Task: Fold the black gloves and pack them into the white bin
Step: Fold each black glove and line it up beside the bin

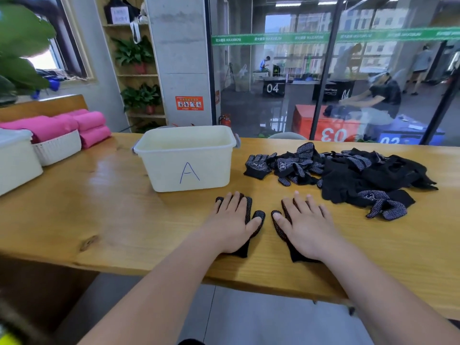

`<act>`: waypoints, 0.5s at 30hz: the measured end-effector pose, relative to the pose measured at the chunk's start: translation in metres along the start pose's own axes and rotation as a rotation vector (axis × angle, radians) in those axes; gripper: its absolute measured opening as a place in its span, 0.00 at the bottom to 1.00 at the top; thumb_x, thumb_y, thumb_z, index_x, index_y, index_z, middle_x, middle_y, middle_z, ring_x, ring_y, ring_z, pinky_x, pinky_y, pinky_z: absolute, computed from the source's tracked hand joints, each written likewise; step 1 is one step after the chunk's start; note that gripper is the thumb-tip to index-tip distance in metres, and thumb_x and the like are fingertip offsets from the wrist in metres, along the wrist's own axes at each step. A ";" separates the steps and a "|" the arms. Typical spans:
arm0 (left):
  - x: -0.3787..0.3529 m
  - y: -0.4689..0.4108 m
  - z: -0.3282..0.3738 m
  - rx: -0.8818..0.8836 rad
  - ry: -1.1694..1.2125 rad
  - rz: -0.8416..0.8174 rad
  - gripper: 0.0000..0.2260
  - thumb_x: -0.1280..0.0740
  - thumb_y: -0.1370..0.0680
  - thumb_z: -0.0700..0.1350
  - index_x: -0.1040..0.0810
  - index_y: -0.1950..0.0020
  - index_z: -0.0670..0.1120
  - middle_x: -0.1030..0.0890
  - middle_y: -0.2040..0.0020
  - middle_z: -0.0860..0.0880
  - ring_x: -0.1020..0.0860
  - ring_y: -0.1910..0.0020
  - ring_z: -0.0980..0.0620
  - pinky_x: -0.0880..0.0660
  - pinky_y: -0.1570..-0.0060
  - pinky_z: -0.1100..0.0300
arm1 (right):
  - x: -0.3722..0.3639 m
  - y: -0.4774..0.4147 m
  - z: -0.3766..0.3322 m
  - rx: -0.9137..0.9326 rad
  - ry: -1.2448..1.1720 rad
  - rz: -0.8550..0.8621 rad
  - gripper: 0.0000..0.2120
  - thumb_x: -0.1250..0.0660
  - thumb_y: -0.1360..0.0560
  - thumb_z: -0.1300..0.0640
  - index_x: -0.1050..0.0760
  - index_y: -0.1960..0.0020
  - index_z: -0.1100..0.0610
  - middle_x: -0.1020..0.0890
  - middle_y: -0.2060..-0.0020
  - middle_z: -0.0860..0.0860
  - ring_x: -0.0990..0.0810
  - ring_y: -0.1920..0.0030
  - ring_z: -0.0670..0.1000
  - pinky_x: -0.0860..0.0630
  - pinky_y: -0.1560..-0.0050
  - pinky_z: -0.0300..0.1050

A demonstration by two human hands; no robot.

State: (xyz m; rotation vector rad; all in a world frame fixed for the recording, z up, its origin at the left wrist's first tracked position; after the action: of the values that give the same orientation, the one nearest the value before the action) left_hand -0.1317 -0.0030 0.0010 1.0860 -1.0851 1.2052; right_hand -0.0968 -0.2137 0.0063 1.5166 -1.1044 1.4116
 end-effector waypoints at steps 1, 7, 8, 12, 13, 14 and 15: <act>0.001 -0.002 0.000 0.000 0.010 0.016 0.37 0.57 0.15 0.68 0.58 0.13 0.47 0.61 0.13 0.47 0.63 0.15 0.47 0.59 0.16 0.44 | 0.000 -0.001 0.000 -0.017 -0.011 0.022 0.38 0.65 0.19 0.28 0.56 0.14 0.46 0.59 0.15 0.49 0.61 0.15 0.57 0.57 0.17 0.60; -0.007 -0.029 -0.002 0.018 -0.063 0.026 0.36 0.58 0.16 0.69 0.56 0.12 0.51 0.59 0.13 0.48 0.61 0.14 0.44 0.58 0.17 0.41 | -0.015 -0.012 -0.004 -0.095 -0.013 0.023 0.38 0.63 0.19 0.28 0.56 0.14 0.44 0.56 0.14 0.49 0.58 0.15 0.56 0.56 0.16 0.60; -0.008 -0.034 -0.003 0.016 -0.063 0.033 0.37 0.58 0.16 0.69 0.56 0.12 0.51 0.58 0.13 0.47 0.60 0.14 0.44 0.58 0.17 0.40 | -0.015 -0.014 -0.003 -0.105 -0.008 0.022 0.38 0.63 0.20 0.27 0.57 0.14 0.43 0.56 0.14 0.49 0.58 0.15 0.56 0.56 0.16 0.60; -0.009 -0.042 -0.006 0.013 -0.069 0.042 0.39 0.59 0.17 0.70 0.56 0.12 0.49 0.59 0.13 0.47 0.61 0.14 0.44 0.58 0.17 0.40 | -0.013 -0.018 -0.001 -0.145 -0.002 0.018 0.39 0.63 0.20 0.26 0.58 0.14 0.43 0.56 0.14 0.47 0.58 0.15 0.55 0.56 0.16 0.59; -0.009 -0.043 -0.006 0.014 -0.067 0.040 0.39 0.59 0.17 0.70 0.57 0.12 0.49 0.59 0.13 0.47 0.61 0.14 0.44 0.59 0.17 0.40 | -0.013 -0.020 -0.001 -0.155 -0.005 0.013 0.39 0.63 0.20 0.26 0.58 0.14 0.43 0.56 0.14 0.47 0.58 0.15 0.54 0.56 0.16 0.59; -0.009 -0.042 -0.006 0.013 -0.063 0.039 0.39 0.59 0.17 0.70 0.57 0.13 0.49 0.60 0.13 0.47 0.61 0.14 0.44 0.59 0.17 0.40 | -0.012 -0.021 -0.001 -0.162 -0.008 0.005 0.39 0.63 0.20 0.26 0.58 0.14 0.43 0.57 0.15 0.46 0.58 0.15 0.53 0.56 0.16 0.59; -0.009 -0.041 -0.006 0.012 -0.059 0.036 0.39 0.59 0.17 0.70 0.57 0.13 0.49 0.60 0.13 0.47 0.62 0.14 0.43 0.59 0.17 0.40 | -0.012 -0.022 -0.001 -0.169 -0.009 -0.002 0.39 0.63 0.20 0.26 0.58 0.14 0.43 0.57 0.15 0.46 0.59 0.15 0.53 0.56 0.16 0.58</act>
State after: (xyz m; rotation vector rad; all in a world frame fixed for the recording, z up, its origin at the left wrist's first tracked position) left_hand -0.0906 -0.0009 -0.0110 1.1211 -1.1484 1.2161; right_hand -0.0768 -0.2046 -0.0051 1.4044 -1.1957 1.2776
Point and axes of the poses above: each hand's wrist, its own y-axis away from the middle knuckle, its own x-axis out of the back of the hand, z = x × y, the point moved 3 cm from there along -y, towards the middle knuckle
